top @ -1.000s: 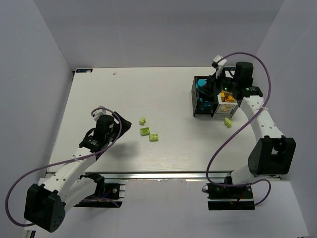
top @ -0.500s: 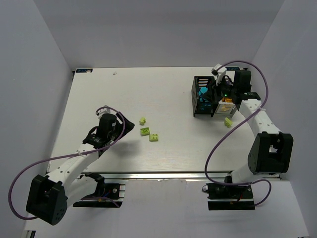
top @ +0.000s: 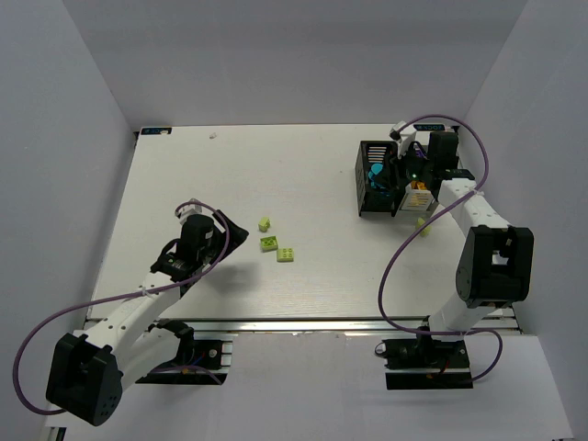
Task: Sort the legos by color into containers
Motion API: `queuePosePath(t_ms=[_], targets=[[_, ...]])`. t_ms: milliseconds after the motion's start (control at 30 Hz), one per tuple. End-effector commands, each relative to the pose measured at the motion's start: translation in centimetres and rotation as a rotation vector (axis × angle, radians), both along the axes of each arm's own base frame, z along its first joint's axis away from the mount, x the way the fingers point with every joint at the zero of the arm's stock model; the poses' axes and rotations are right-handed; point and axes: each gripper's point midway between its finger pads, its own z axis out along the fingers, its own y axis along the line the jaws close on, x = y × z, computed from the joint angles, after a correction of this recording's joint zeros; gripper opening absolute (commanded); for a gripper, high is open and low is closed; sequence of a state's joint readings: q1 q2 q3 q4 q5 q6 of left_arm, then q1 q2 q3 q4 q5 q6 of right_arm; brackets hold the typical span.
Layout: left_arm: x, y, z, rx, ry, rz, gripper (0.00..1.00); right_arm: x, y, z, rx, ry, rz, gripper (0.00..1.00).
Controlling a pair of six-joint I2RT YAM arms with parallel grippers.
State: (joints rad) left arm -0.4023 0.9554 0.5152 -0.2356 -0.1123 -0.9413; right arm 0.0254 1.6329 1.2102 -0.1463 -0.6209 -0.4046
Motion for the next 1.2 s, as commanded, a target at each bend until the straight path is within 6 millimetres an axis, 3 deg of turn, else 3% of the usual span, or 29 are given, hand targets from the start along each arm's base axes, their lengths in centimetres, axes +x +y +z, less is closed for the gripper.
queuePosePath(t_ms=[0, 200, 367, 500, 533, 667, 700, 767, 800, 867, 900, 933, 967, 1067, 1100, 1167], targets=[[-0.2, 0.0, 0.3, -0.011, -0.010, -0.003, 0.84, 2.0, -0.8, 2.2, -0.026, -0.107, -0.017, 0.40], [-0.3, -0.1, 0.1, -0.015, -0.005, -0.005, 0.84, 2.5, -1.1, 2.1, -0.039, -0.114, -0.018, 0.52], [-0.2, -0.3, 0.3, -0.025, -0.011, -0.009, 0.84, 2.7, -1.5, 2.2, -0.074, -0.118, -0.014, 0.89], [0.0, -0.5, 0.5, -0.032, -0.017, -0.012, 0.84, 2.2, -1.6, 4.4, -0.107, -0.173, 0.005, 0.89], [0.1, -0.5, 0.6, -0.036, -0.022, -0.013, 0.84, 2.3, -3.2, 5.1, -0.116, -0.191, -0.029, 0.89], [0.5, -0.9, 1.0, -0.050, -0.035, -0.015, 0.82, 1.0, -4.6, 9.3, -0.111, -0.286, -0.062, 0.89], [0.6, -1.0, 0.9, -0.054, -0.033, -0.019, 0.81, -0.4, -4.3, 8.8, -0.090, -0.229, -0.017, 0.85], [0.7, -1.2, 1.2, -0.063, -0.044, -0.023, 0.76, -1.7, -5.2, 9.5, -0.087, -0.213, 0.025, 0.70], [0.9, -1.4, 1.6, -0.075, -0.062, -0.029, 0.64, -3.1, -5.9, 8.9, -0.091, -0.148, 0.028, 0.55], [0.9, -1.5, 1.7, -0.081, -0.076, -0.037, 0.47, -4.7, -6.7, 8.6, -0.155, -0.155, 0.081, 0.42], [0.9, -1.5, 2.1, -0.086, -0.092, -0.038, 0.38, -6.4, -7.5, 7.3, -0.167, -0.084, 0.084, 0.32], [0.9, -1.4, 2.1, -0.081, -0.097, -0.040, 0.26, -7.3, -7.9, 7.1, -0.191, -0.079, 0.094, 0.29], [0.9, -1.4, 2.2, -0.081, -0.102, -0.042, 0.22, -8.0, -8.6, 6.5, -0.236, -0.081, 0.114, 0.28], [1.0, -1.3, 2.3, -0.067, -0.108, -0.046, 0.22, -10.6, -10.5, 4.0, -0.297, 0.036, 0.087, 0.39], [1.0, -1.3, 2.3, -0.063, -0.105, -0.048, 0.24, -11.0, -11.0, 3.3, -0.312, 0.064, 0.066, 0.51], [1.1, -1.3, 2.1, -0.057, -0.098, -0.052, 0.35, -12.2, -12.2, 0.9, -0.354, 0.160, 0.005, 0.58]])
